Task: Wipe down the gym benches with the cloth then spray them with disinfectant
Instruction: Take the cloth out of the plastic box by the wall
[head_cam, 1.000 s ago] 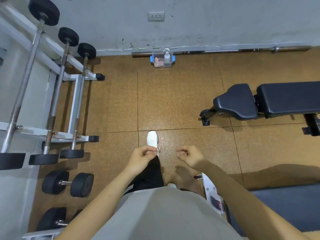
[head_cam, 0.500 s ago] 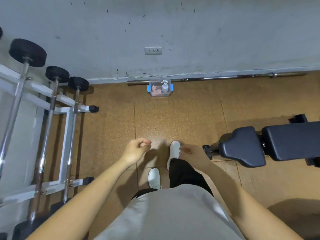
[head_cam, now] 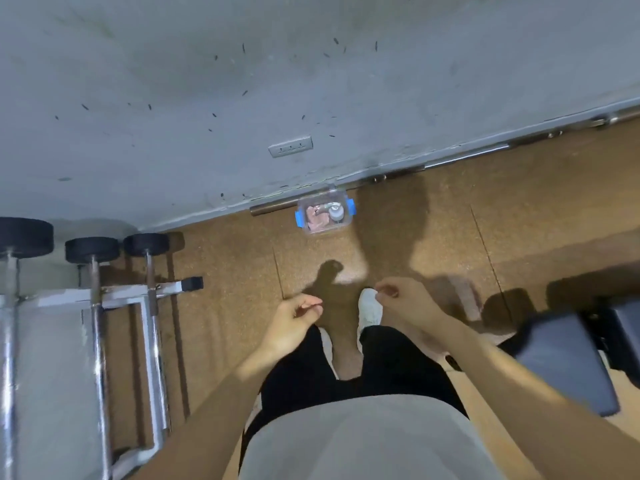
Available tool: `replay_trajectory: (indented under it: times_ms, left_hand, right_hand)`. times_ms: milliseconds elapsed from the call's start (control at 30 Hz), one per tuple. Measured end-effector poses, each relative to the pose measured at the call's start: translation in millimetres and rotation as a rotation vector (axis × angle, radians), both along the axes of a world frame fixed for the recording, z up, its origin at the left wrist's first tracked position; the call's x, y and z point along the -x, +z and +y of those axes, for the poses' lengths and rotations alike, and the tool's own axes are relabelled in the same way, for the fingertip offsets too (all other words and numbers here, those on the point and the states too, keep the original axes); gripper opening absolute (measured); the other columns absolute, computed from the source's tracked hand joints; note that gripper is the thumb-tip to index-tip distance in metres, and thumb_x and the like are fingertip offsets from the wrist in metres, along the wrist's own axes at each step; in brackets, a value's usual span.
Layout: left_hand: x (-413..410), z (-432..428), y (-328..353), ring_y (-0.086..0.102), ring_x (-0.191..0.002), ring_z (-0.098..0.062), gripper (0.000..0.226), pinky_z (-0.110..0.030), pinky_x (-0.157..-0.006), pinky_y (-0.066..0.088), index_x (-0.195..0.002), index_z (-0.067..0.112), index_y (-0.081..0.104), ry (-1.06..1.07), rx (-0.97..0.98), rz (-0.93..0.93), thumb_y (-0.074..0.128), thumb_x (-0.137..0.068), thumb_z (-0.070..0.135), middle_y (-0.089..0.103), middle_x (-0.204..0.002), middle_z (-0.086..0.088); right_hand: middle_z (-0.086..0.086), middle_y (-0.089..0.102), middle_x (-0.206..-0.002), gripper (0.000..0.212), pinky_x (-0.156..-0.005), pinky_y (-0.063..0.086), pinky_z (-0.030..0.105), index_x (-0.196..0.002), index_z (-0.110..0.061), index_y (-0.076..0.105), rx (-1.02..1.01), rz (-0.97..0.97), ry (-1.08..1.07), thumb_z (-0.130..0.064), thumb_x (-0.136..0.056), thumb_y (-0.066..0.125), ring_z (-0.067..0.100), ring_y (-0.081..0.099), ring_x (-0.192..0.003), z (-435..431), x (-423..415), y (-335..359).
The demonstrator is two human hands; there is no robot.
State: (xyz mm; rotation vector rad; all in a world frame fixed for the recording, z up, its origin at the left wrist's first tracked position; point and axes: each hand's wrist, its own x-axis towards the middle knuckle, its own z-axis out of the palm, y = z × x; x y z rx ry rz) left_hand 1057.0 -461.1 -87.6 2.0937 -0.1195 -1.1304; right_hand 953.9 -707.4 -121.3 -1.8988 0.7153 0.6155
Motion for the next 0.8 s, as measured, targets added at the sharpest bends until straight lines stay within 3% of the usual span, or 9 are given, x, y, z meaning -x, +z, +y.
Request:
replay_trajectory:
  times_ms: [100, 133, 267, 367, 467, 600, 700, 800]
  left_hand:
    - [-60.9, -18.5, -41.5, 0.069, -0.098, -0.015, 0.013, -0.03, -0.096, 0.052, -0.106, 0.017, 0.076, 0.032, -0.016, 0.009, 0.067, -0.098, 0.012, 0.075, -0.101, 0.0]
    - [-80.8, -23.9, -59.4, 0.07, -0.099, -0.015, 0.012, -0.033, -0.096, 0.053, -0.105, 0.018, 0.077, 0.03, -0.038, 0.013, 0.069, -0.097, 0.015, 0.076, -0.102, 0.001]
    - [-164.5, -46.4, -144.4, 0.067, -0.105, -0.013, 0.018, -0.028, -0.092, 0.05, -0.112, 0.023, 0.075, -0.11, -0.153, 0.025, 0.064, -0.099, 0.026, 0.074, -0.112, 0.005]
    - [-220.6, -58.5, -215.1, 0.066, -0.101, -0.014, 0.011, -0.029, -0.087, 0.049, -0.1, 0.027, 0.073, -0.189, -0.207, 0.019, 0.062, -0.097, 0.025, 0.073, -0.105, 0.005]
    - [-264.6, -69.4, -290.2, 0.065, -0.105, -0.011, 0.015, -0.03, -0.09, 0.05, -0.106, 0.026, 0.073, -0.269, -0.222, 0.006, 0.062, -0.097, 0.029, 0.072, -0.109, 0.009]
    - [-301.1, -80.3, -392.4, 0.065, -0.107, -0.016, 0.022, -0.036, -0.094, 0.052, -0.112, 0.024, 0.073, -0.537, -0.278, -0.064, 0.057, -0.099, 0.031, 0.072, -0.114, 0.006]
    - [-322.0, -82.2, -468.5, 0.065, -0.106, -0.024, 0.023, -0.042, -0.091, 0.054, -0.115, 0.024, 0.071, -0.748, -0.37, -0.132, 0.054, -0.1, 0.032, 0.071, -0.114, 0.001]
    - [-337.5, -89.7, -541.5, 0.066, -0.102, -0.028, 0.022, -0.043, -0.083, 0.054, -0.112, 0.017, 0.069, -0.905, -0.345, -0.228, 0.056, -0.099, 0.029, 0.071, -0.107, -0.003]
  right_hand:
    - [-0.008, 0.07, -0.105, 0.022, -0.091, 0.049, 0.028, -0.115, -0.02, 0.072, 0.024, 0.007, -0.026, -0.03, -0.097, 0.065, 0.011, 0.063, -0.101, -24.8, -60.3, -26.0]
    - [-0.008, 0.07, -0.103, 0.021, -0.09, 0.048, 0.027, -0.114, -0.02, 0.073, 0.036, 0.011, -0.05, -0.031, -0.097, 0.065, 0.011, 0.063, -0.099, -30.7, -78.5, -39.1]
    - [-0.012, 0.07, -0.095, 0.008, -0.083, 0.052, 0.027, -0.1, -0.03, 0.07, 0.068, 0.035, -0.196, -0.036, -0.094, 0.068, 0.011, 0.065, -0.093, -35.6, -142.8, -111.7]
    - [-0.011, 0.07, -0.094, 0.009, -0.091, 0.054, 0.033, -0.096, -0.03, 0.071, 0.054, 0.093, -0.323, -0.037, -0.09, 0.069, 0.013, 0.066, -0.095, -23.5, -185.2, -178.6]
    - [-0.013, 0.07, -0.099, 0.034, -0.097, 0.054, 0.04, -0.108, -0.029, 0.072, -0.003, 0.157, -0.418, -0.05, -0.082, 0.068, 0.012, 0.066, -0.098, -10.0, -219.5, -255.8]
    - [-0.001, 0.068, -0.106, 0.039, -0.099, 0.051, 0.039, -0.124, -0.017, 0.065, 0.032, 0.221, -0.519, -0.033, -0.089, 0.073, 0.02, 0.064, -0.106, 0.7, -250.5, -356.4]
    - [0.005, 0.064, -0.122, 0.055, -0.098, 0.049, 0.037, -0.136, -0.014, 0.058, 0.09, 0.235, -0.51, -0.035, -0.089, 0.074, 0.023, 0.06, -0.117, 3.3, -265.0, -434.3]
    - [0.009, 0.056, -0.137, 0.07, -0.1, 0.047, 0.038, -0.146, -0.015, 0.049, 0.159, 0.195, -0.543, -0.036, -0.086, 0.077, 0.025, 0.056, -0.123, -0.1, -268.4, -507.8]
